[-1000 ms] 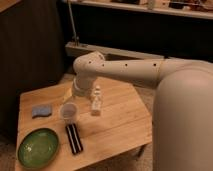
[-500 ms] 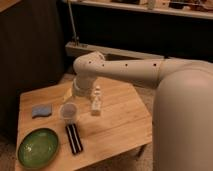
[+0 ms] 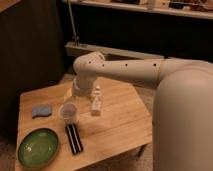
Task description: Drag the ceramic bowl in a circle
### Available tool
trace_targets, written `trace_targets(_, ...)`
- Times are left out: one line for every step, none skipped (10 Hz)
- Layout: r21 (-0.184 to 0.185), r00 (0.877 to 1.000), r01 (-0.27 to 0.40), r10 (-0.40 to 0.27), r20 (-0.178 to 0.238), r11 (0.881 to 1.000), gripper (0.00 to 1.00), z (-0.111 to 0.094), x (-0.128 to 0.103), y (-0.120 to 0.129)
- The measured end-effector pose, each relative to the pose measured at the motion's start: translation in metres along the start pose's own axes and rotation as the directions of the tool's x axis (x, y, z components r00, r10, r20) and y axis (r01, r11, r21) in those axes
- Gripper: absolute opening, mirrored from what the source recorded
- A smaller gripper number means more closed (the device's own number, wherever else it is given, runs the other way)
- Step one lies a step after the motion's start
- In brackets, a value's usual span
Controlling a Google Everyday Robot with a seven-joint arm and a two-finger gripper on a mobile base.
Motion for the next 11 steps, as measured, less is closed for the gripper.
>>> trace_targets(0.0, 1.0, 0.0, 0.0, 0.0, 1.0, 0.8, 0.0, 0.0, 0.0)
trace_targets(0.0, 1.0, 0.0, 0.0, 0.0, 1.0, 0.8, 0.0, 0.0, 0.0)
trace_targets(0.0, 1.0, 0.0, 0.0, 0.0, 1.0, 0.8, 0.0, 0.0, 0.0)
trace_targets(0.0, 1.0, 0.0, 0.0, 0.0, 1.0, 0.8, 0.0, 0.0, 0.0)
trace_targets(0.0, 1.0, 0.0, 0.0, 0.0, 1.0, 0.8, 0.0, 0.0, 0.0)
trace_targets(0.0, 1.0, 0.0, 0.0, 0.0, 1.0, 0.8, 0.0, 0.0, 0.0)
trace_targets(0.0, 1.0, 0.0, 0.0, 0.0, 1.0, 0.8, 0.0, 0.0, 0.0)
trace_targets(0.002, 1.0, 0.001, -0.001, 0.003, 1.0, 0.8, -0.001, 0.0, 0.001)
trace_targets(0.0, 1.0, 0.005, -0.005, 0.011, 1.0, 0.8, -0.001, 0.001, 0.002)
trace_targets(-0.013, 0.999, 0.043, -0.042, 0.034, 0.999, 0.8, -0.007, 0.006, 0.011)
trace_targets(-0.018, 0.997, 0.066, -0.065, 0.046, 0.998, 0.8, -0.01, 0.013, 0.017)
